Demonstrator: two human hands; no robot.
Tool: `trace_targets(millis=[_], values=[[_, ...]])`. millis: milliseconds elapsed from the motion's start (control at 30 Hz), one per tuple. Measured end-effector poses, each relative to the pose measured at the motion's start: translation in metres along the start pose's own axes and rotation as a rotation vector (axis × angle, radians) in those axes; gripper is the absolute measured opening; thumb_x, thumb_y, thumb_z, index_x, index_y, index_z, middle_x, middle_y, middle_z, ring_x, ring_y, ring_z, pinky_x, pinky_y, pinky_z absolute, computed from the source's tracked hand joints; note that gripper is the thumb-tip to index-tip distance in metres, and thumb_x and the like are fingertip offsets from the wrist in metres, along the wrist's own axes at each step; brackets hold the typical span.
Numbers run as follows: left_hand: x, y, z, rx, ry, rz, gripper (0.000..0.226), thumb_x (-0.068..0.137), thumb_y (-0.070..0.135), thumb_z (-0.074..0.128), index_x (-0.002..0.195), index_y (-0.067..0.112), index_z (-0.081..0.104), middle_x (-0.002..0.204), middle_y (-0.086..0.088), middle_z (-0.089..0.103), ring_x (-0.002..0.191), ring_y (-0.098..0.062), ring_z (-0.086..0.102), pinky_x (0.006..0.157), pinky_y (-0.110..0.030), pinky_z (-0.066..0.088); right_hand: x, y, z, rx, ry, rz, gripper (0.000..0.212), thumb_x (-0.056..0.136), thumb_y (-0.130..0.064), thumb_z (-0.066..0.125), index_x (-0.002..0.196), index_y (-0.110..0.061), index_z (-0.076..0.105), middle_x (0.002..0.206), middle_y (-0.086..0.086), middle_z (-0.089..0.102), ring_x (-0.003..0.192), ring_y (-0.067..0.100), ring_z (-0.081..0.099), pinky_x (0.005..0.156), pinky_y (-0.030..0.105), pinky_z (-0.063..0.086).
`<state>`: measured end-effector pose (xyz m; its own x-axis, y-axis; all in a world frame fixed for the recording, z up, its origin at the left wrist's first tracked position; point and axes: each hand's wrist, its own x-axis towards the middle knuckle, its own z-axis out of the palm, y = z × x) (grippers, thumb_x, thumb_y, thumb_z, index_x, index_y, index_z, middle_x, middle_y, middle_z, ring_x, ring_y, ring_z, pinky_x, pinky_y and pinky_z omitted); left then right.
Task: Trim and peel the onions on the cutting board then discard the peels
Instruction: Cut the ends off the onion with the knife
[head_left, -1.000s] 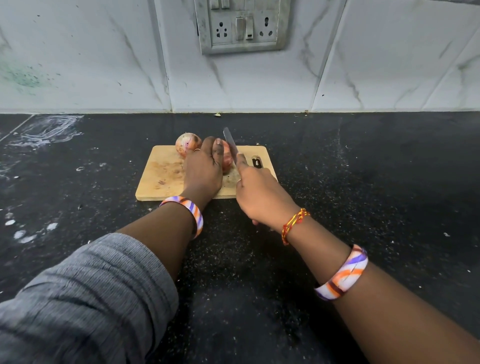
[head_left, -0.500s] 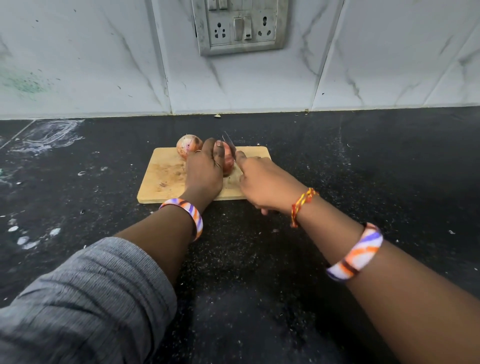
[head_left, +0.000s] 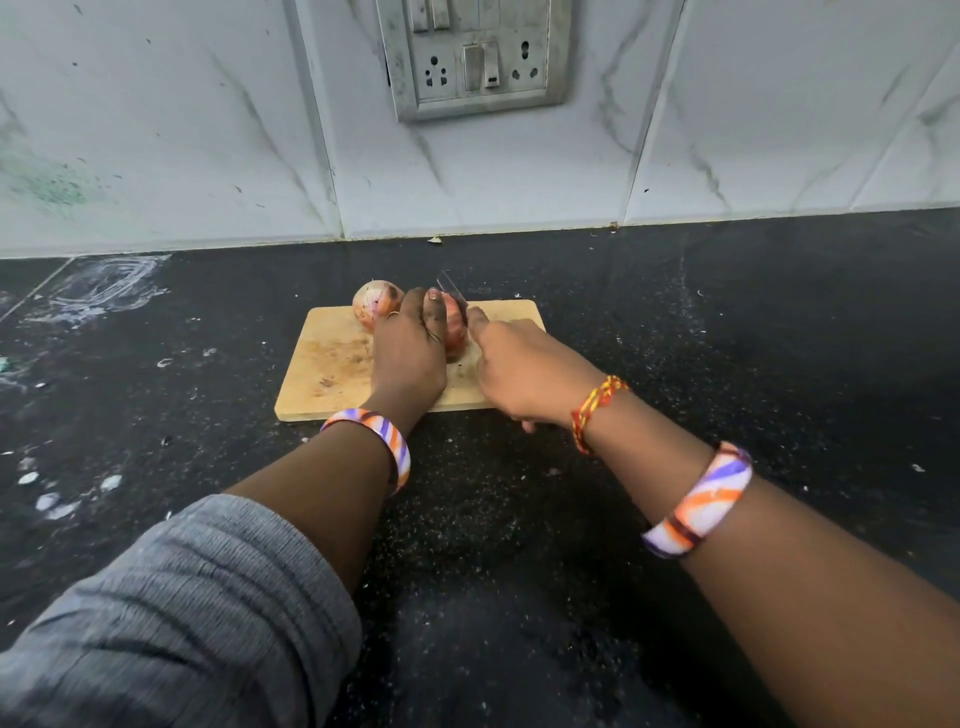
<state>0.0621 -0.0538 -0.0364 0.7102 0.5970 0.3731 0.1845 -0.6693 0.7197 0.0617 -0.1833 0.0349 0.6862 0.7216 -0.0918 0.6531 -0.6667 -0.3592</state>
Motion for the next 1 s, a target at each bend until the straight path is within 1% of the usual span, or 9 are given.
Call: trace_targets(millis=[100, 233, 333, 400, 467, 533, 700, 900, 1000], values=[[-0.001, 0.001, 0.000, 0.007, -0.002, -0.010, 0.044, 0.100, 0.030, 0.025, 0.122, 0.002, 0.051, 0.114, -0.024, 0.057, 0.108, -0.039, 0.049, 0.086, -0.037, 0.038, -0.001, 0.001, -0.003, 0.052, -0.018, 0.013, 0.059, 0.094, -0.007, 0.034, 0.149, -0.016, 0.012, 0.097, 0.013, 0.049, 0.041, 0.015, 0.052, 0.036, 0.022, 0.047], [-0.004, 0.003, 0.001, 0.042, 0.018, 0.011, 0.045, 0.100, 0.031, 0.024, 0.123, 0.003, 0.050, 0.116, -0.024, 0.055, 0.109, -0.038, 0.048, 0.086, -0.037, 0.038, -0.024, 0.003, 0.009, 0.027, -0.015, 0.003, 0.061, 0.094, -0.008, 0.036, 0.148, -0.017, 0.009, 0.082, 0.005, 0.046, 0.049, 0.014, 0.048, 0.050, 0.032, 0.051], [-0.003, 0.001, 0.001, 0.050, 0.040, 0.028, 0.043, 0.100, 0.029, 0.025, 0.118, 0.001, 0.053, 0.111, -0.025, 0.057, 0.103, -0.038, 0.051, 0.079, -0.034, 0.035, -0.026, 0.001, 0.013, -0.021, 0.013, 0.000, 0.066, 0.093, -0.008, 0.037, 0.149, -0.017, 0.005, 0.094, 0.010, 0.048, 0.069, 0.021, 0.050, 0.064, 0.034, 0.044], [-0.002, 0.000, 0.001, 0.046, 0.052, 0.033, 0.042, 0.100, 0.027, 0.026, 0.113, -0.001, 0.054, 0.107, -0.025, 0.058, 0.098, -0.038, 0.052, 0.076, -0.034, 0.035, -0.016, -0.003, 0.011, -0.074, 0.035, 0.018, 0.067, 0.092, -0.006, 0.038, 0.149, -0.014, 0.006, 0.116, 0.017, 0.050, 0.097, 0.030, 0.055, 0.075, 0.038, 0.043], [-0.001, 0.000, 0.001, 0.046, 0.062, 0.034, 0.041, 0.100, 0.025, 0.027, 0.111, -0.002, 0.055, 0.108, -0.025, 0.057, 0.099, -0.038, 0.051, 0.077, -0.035, 0.035, -0.007, -0.006, 0.010, -0.105, 0.050, 0.023, 0.067, 0.092, -0.005, 0.040, 0.149, -0.011, 0.006, 0.128, 0.021, 0.046, 0.110, 0.035, 0.052, 0.084, 0.038, 0.044], [-0.002, 0.001, 0.001, 0.045, 0.065, 0.033, 0.041, 0.100, 0.025, 0.027, 0.111, -0.002, 0.055, 0.108, -0.025, 0.057, 0.099, -0.038, 0.052, 0.078, -0.036, 0.036, -0.007, -0.007, 0.010, -0.114, 0.057, 0.018, 0.067, 0.091, -0.004, 0.040, 0.149, -0.010, 0.006, 0.127, 0.021, 0.047, 0.111, 0.035, 0.052, 0.084, 0.038, 0.044], [-0.001, -0.003, 0.002, 0.046, 0.071, 0.020, 0.043, 0.099, 0.029, 0.025, 0.110, -0.001, 0.054, 0.104, -0.027, 0.057, 0.096, -0.041, 0.052, 0.078, -0.039, 0.039, -0.033, -0.003, 0.025, -0.170, 0.080, -0.007, 0.073, 0.090, -0.002, 0.041, 0.149, -0.012, -0.001, 0.112, 0.016, 0.054, 0.097, 0.030, 0.056, 0.067, 0.035, 0.037], [-0.001, 0.000, 0.001, 0.093, 0.062, 0.007, 0.043, 0.100, 0.028, 0.024, 0.113, -0.002, 0.052, 0.109, -0.027, 0.054, 0.102, -0.040, 0.048, 0.085, -0.042, 0.038, -0.009, -0.005, 0.020, -0.185, 0.066, 0.039, 0.077, 0.087, 0.002, 0.043, 0.148, -0.010, -0.001, 0.114, 0.019, 0.056, 0.098, 0.033, 0.057, 0.068, 0.036, 0.038], [-0.002, -0.002, 0.000, 0.081, 0.068, 0.028, 0.043, 0.100, 0.027, 0.024, 0.111, -0.003, 0.052, 0.106, -0.028, 0.055, 0.101, -0.041, 0.048, 0.083, -0.042, 0.037, -0.005, -0.009, 0.023, -0.109, 0.064, 0.108, 0.072, 0.087, 0.002, 0.045, 0.146, 0.000, 0.003, 0.119, 0.020, 0.055, 0.107, 0.035, 0.056, 0.074, 0.037, 0.041]])
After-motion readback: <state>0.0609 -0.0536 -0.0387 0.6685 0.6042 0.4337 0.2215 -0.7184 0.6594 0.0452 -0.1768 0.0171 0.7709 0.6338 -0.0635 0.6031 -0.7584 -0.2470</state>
